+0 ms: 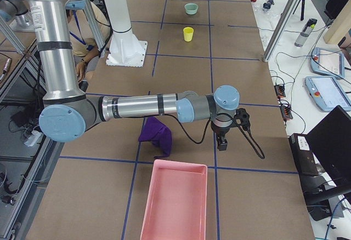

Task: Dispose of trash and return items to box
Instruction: 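Reach the left gripper toward the yellow cup on the table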

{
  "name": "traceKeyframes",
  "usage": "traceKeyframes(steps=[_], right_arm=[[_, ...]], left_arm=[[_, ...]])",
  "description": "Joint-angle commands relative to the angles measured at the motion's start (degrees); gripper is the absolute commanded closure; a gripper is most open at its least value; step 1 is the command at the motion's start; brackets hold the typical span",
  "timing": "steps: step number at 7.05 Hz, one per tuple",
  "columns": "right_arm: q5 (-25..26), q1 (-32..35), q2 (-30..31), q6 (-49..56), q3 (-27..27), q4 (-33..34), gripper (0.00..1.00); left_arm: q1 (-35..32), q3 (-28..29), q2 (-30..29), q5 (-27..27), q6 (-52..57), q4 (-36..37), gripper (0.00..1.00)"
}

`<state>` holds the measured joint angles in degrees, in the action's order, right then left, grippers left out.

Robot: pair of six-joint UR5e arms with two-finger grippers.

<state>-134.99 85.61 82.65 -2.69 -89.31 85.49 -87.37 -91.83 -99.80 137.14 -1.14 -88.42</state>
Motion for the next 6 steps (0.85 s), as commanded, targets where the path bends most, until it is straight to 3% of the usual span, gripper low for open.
traceKeyframes(steps=[1, 3, 4, 6], right_arm=[[0.08, 0.00, 0.31, 0.05, -0.42, 0.29, 0.00], [-0.27, -0.09, 0.93, -0.21, -0.25, -0.23, 0.00], [-0.27, -0.09, 1.02, -0.30, -0.34, -0.32, 0.00], [-0.27, -0.09, 1.02, -0.30, -0.08, -0.32, 0.00]], left_arm=[[2.35, -6.21, 0.31, 0.40, -0.27, 0.70, 0.00], [9.03, -7.22, 0.40, 0.06, -0.71, 0.71, 0.00], [12.45, -10.70, 0.14, 0.32, -1.14, 0.71, 0.00], [20.02, -15.99, -2.92, -0.12, -17.94, 0.27, 0.00]])
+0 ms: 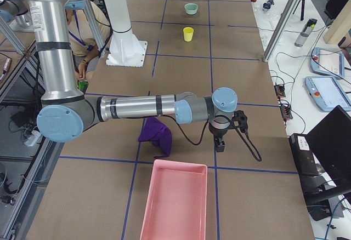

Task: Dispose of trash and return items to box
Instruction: 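Reach the left gripper toward the yellow cup on the table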

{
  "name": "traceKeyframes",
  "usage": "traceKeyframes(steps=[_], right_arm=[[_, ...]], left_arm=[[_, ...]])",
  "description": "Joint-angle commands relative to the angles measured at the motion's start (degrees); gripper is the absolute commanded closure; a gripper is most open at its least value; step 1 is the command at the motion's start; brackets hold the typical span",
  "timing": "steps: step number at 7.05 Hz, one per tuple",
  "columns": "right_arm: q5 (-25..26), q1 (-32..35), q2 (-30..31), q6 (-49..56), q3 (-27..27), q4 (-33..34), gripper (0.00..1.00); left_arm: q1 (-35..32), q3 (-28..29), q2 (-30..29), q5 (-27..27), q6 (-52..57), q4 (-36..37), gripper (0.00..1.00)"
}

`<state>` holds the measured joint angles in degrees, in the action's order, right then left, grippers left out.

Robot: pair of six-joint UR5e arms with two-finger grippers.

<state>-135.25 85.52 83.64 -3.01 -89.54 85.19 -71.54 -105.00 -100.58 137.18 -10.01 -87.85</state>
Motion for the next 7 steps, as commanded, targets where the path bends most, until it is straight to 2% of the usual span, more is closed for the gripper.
traceKeyframes(steps=[1, 2, 3, 4, 5, 6, 7], right_arm=[[-0.01, -0.09, 0.12, 0.02, 0.24, -0.02, 0.00], [-0.01, -0.18, 0.21, 0.02, 0.42, -0.02, 0.00], [-0.01, -0.18, 0.21, 0.11, 0.59, -0.02, 0.00], [-0.01, -0.18, 0.21, 0.11, 0.68, -0.02, 0.00], [-0.01, -0.27, 0.13, 0.11, 0.68, -0.02, 0.00], [-0.01, -0.36, 0.12, 0.11, 0.77, -0.02, 0.00], [-0.01, -0.36, 0.12, 0.11, 0.77, -0.02, 0.00]], left_arm=[[9.08, -3.10, -5.21, -0.15, -14.55, -0.39, 0.00], [13.05, -3.89, -7.85, -5.55, -18.00, -0.47, 0.00], [14.74, -3.46, -8.75, -7.26, -20.47, -0.82, 0.00], [21.02, -0.67, -10.84, -9.27, -23.10, -7.79, 0.00], [26.31, 0.40, -11.30, -16.69, -29.04, -14.04, 0.00], [30.88, 1.11, -11.30, -20.25, -39.20, -17.75, 0.00], [31.54, 0.68, -11.39, -21.67, -40.43, -17.88, 0.01]])
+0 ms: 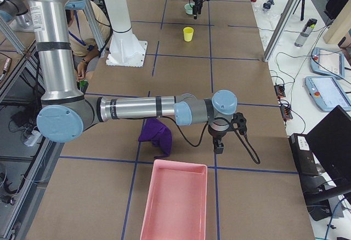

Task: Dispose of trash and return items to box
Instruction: 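Reach the left gripper toward the yellow cup on the table, then grasp the yellow cup rim with the left gripper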

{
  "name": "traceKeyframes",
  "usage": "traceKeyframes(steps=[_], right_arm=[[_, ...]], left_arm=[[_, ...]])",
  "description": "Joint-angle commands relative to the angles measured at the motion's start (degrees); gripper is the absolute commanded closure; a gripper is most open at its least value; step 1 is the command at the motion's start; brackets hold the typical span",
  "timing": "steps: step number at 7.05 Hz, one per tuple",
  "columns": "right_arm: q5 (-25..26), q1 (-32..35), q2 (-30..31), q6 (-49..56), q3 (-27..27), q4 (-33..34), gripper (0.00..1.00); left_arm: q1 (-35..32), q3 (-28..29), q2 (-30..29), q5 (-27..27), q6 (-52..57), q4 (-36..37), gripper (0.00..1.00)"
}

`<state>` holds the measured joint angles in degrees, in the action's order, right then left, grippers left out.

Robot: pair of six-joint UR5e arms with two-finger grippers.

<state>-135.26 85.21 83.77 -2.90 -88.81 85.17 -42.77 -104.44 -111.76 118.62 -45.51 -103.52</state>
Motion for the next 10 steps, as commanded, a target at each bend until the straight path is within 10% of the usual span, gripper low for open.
traceKeyframes(steps=[1, 7, 9, 10], right_arm=[[0.00, 0.04, -0.01, 0.00, 0.04, 0.00, 0.00], [0.00, 0.04, 0.08, 0.00, 0.48, 0.00, 0.00], [0.00, -0.05, 0.08, 0.09, 0.92, 0.00, 0.00], [0.00, -0.05, 0.08, 0.09, 1.01, 0.00, 0.00]], left_arm=[[2.87, 0.20, -0.13, -3.14, -5.46, -1.86, 0.01], [6.38, 3.62, 0.23, -3.31, -5.29, -2.21, 0.08], [6.56, 4.50, 0.05, -3.31, -5.03, -2.30, 0.38], [6.74, 4.68, -0.04, -3.23, -4.59, -2.39, 0.74]])
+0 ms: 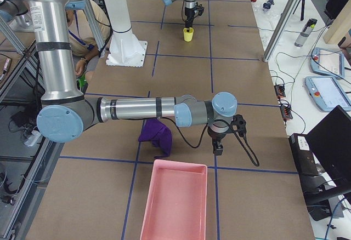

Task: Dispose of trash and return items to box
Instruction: 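Grasp the yellow cup rim with the left gripper, then lift the yellow cup and carry it off the table edge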

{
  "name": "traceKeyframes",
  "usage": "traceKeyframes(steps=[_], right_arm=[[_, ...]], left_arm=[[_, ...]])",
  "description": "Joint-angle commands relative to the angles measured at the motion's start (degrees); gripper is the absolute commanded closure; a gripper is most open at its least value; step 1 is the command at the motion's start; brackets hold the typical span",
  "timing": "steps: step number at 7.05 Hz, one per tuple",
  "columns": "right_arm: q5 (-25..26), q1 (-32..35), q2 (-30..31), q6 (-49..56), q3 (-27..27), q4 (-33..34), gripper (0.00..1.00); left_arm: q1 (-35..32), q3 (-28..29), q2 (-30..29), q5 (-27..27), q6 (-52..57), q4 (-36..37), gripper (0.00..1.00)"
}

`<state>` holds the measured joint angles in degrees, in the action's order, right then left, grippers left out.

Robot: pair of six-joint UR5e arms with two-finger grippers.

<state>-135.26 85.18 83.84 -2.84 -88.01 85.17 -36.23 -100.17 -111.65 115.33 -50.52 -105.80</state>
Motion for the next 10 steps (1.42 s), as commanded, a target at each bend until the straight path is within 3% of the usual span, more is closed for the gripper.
traceKeyframes(steps=[1, 3, 5, 7, 8, 9, 10], right_arm=[[0.00, -0.10, 0.00, 0.03, 0.56, 0.00, 0.00], [-0.09, -0.28, -0.17, 0.12, 0.91, -0.09, 0.00], [-0.26, -0.19, -0.61, -0.06, 0.30, -0.09, 0.00], [-0.53, -0.19, -0.61, 0.03, 0.03, -0.09, 0.00], [-0.53, -0.19, -0.61, 0.03, 0.03, -1.04, 0.00], [-0.70, -0.19, 0.17, -0.14, 1.25, -6.45, 0.00], [-0.79, -0.19, 0.01, -0.23, 2.13, -7.98, 0.00]], left_arm=[[0.20, 1.02, -0.23, 0.16, 0.33, -0.02, 0.98], [0.20, 0.94, 0.03, 0.16, -0.28, -0.02, 1.00], [-0.67, -2.90, -0.06, 0.33, -2.98, 0.07, 1.00], [-8.90, -7.55, 0.55, 1.12, -8.11, 0.15, 1.00], [-15.99, -8.80, 2.38, 5.13, -7.41, 0.33, 1.00], [-22.33, -9.86, 6.67, 9.34, 1.47, 0.16, 1.00], [-28.31, -10.82, 13.23, 9.91, 14.96, 0.07, 1.00]])
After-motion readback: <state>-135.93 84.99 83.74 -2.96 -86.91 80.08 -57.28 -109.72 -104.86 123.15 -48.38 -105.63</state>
